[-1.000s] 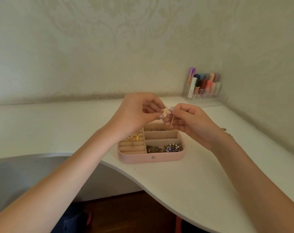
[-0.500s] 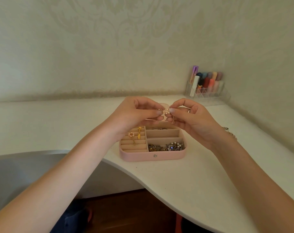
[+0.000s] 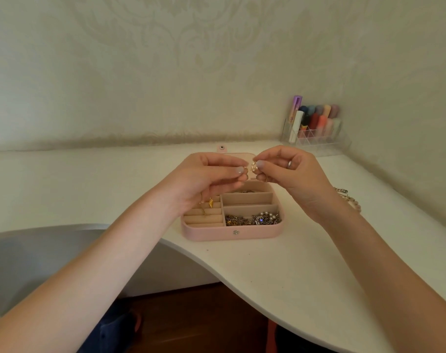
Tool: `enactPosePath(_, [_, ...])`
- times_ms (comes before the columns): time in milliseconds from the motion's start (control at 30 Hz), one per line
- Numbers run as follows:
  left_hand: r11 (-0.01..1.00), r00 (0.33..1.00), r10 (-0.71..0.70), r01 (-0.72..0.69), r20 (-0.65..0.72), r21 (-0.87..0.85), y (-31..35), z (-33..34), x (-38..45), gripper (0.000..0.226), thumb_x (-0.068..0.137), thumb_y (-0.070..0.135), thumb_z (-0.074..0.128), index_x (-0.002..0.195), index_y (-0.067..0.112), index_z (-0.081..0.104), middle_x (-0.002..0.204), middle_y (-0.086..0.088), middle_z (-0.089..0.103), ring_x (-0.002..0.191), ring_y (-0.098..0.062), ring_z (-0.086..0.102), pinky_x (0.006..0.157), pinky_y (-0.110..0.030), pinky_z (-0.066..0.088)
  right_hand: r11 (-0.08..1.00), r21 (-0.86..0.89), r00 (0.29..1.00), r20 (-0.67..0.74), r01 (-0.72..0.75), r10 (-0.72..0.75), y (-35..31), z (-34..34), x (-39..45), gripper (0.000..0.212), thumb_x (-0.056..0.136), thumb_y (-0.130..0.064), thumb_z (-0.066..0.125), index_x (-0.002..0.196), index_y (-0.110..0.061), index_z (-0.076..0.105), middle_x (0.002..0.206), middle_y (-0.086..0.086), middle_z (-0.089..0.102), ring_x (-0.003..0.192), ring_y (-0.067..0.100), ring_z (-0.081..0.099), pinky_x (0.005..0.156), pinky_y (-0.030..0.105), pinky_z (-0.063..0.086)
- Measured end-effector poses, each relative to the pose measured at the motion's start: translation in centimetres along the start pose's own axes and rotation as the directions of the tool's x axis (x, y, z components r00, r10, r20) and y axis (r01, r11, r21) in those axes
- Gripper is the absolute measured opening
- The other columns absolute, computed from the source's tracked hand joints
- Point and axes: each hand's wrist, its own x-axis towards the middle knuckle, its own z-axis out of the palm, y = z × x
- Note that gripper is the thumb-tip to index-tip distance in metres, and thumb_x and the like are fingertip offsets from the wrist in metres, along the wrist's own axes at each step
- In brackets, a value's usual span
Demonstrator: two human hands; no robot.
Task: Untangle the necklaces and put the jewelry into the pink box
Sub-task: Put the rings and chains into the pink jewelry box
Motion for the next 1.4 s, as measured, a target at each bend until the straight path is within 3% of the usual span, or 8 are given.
enactPosePath(167, [0.947, 0.976, 0.187, -0.150, -0.108, 0.283, 0.3, -0.1, -0.2, 0.011, 0.079, -0.001, 0.070, 0.087, 0.006, 0.070, 0.074, -0.010, 0.072, 0.069, -0.014, 0.070, 0.064, -0.019, 0.056, 0.994, -0.095, 0.999, 0.004, 0.054, -0.054, -0.2, 0.1, -0.2, 0.017, 0.081, -0.002, 0.070, 0.097, -0.008, 0.072, 0.085, 0.006, 0.073, 0.075, 0.009, 0.067, 0.075, 0.016, 0.052])
enactPosePath(367, [0.953, 0.976, 0.171, -0.128, -0.138, 0.276, 0.9, -1.1, -0.4, 0.014, 0.078, 0.000, 0.072, 0.090, 0.007, 0.068, 0.070, -0.009, 0.072, 0.067, -0.016, 0.069, 0.070, -0.025, 0.059, 0.931, -0.289, 0.974, 0.029, 0.223, -0.225, -0.2, 1.3, -0.7, 0.014, 0.079, -0.002, 0.072, 0.087, -0.012, 0.075, 0.085, -0.001, 0.073, 0.082, 0.015, 0.066, 0.080, 0.020, 0.052])
enactPosePath(467, [0.953, 0.974, 0.174, -0.130, -0.144, 0.273, 1.0, -1.8, -0.6, 0.017, 0.077, -0.001, 0.072, 0.091, 0.006, 0.067, 0.070, -0.008, 0.072, 0.067, -0.017, 0.070, 0.068, -0.025, 0.059, 0.839, -0.429, 0.939, 0.076, 0.335, -0.336, 0.1, 2.1, -1.0, 0.016, 0.079, -0.003, 0.072, 0.088, -0.017, 0.075, 0.084, -0.007, 0.070, 0.082, 0.005, 0.060, 0.081, 0.014, 0.045])
enactPosePath(633, [0.902, 0.977, 0.187, -0.127, -0.106, 0.413, 0.9, -3.5, -1.3, 0.012, 0.078, 0.000, 0.072, 0.088, 0.006, 0.068, 0.069, -0.005, 0.072, 0.063, -0.012, 0.070, 0.062, -0.018, 0.056, 0.727, -0.525, 0.888, 0.143, 0.443, -0.438, 0.7, 3.1, -1.3, 0.018, 0.080, -0.001, 0.070, 0.089, -0.015, 0.075, 0.085, -0.007, 0.068, 0.087, 0.003, 0.060, 0.081, 0.012, 0.045])
enactPosePath(867, [0.682, 0.955, 0.294, -0.193, -0.023, 0.706, 0.1, -6.1, -1.7, 0.017, 0.079, 0.010, 0.074, 0.076, 0.017, 0.059, 0.072, -0.004, 0.072, 0.067, -0.008, 0.061, 0.074, -0.024, 0.044, 0.690, -0.581, 0.900, 0.234, 0.432, -0.367, 1.5, 5.2, -1.6, 0.016, 0.083, -0.006, 0.068, 0.092, -0.017, 0.075, 0.088, -0.007, 0.068, 0.085, 0.006, 0.060, 0.077, 0.027, 0.051])
enactPosePath(1067, [0.486, 0.936, 0.351, -0.215, 0.036, 0.847, -0.2, -7.0, -2.0, 0.025, 0.078, 0.010, 0.074, 0.077, 0.025, 0.055, 0.070, 0.010, 0.070, 0.072, -0.004, 0.061, 0.075, -0.023, 0.046, 0.678, -0.583, 0.894, 0.280, 0.447, -0.349, 1.8, 6.6, -2.2, 0.016, 0.082, -0.002, 0.068, 0.092, -0.012, 0.075, 0.086, 0.003, 0.070, 0.079, 0.010, 0.059, 0.078, 0.015, 0.043])
enactPosePath(1200, [0.421, 0.941, 0.332, -0.210, 0.065, 0.882, -0.4, -7.3, -2.3, 0.028, 0.076, 0.011, 0.076, 0.075, 0.028, 0.053, 0.069, 0.012, 0.067, 0.069, -0.003, 0.056, 0.069, -0.017, 0.041, 0.653, -0.597, 0.885, 0.317, 0.466, -0.342, 2.0, 6.7, -2.1, 0.016, 0.082, -0.004, 0.068, 0.093, -0.012, 0.075, 0.087, 0.001, 0.071, 0.081, 0.009, 0.059, 0.077, 0.010, 0.041])
enactPosePath(1400, [0.353, 0.923, 0.366, -0.253, 0.116, 0.901, -0.4, -7.2, -2.1, 0.034, 0.076, 0.007, 0.073, 0.073, 0.032, 0.049, 0.073, 0.012, 0.065, 0.068, -0.003, 0.053, 0.066, -0.018, 0.040, 0.663, -0.594, 0.890, 0.330, 0.456, -0.316, 2.3, 6.9, -2.1, 0.017, 0.083, -0.005, 0.067, 0.095, -0.013, 0.075, 0.088, -0.001, 0.070, 0.080, 0.012, 0.063, 0.075, 0.022, 0.047])
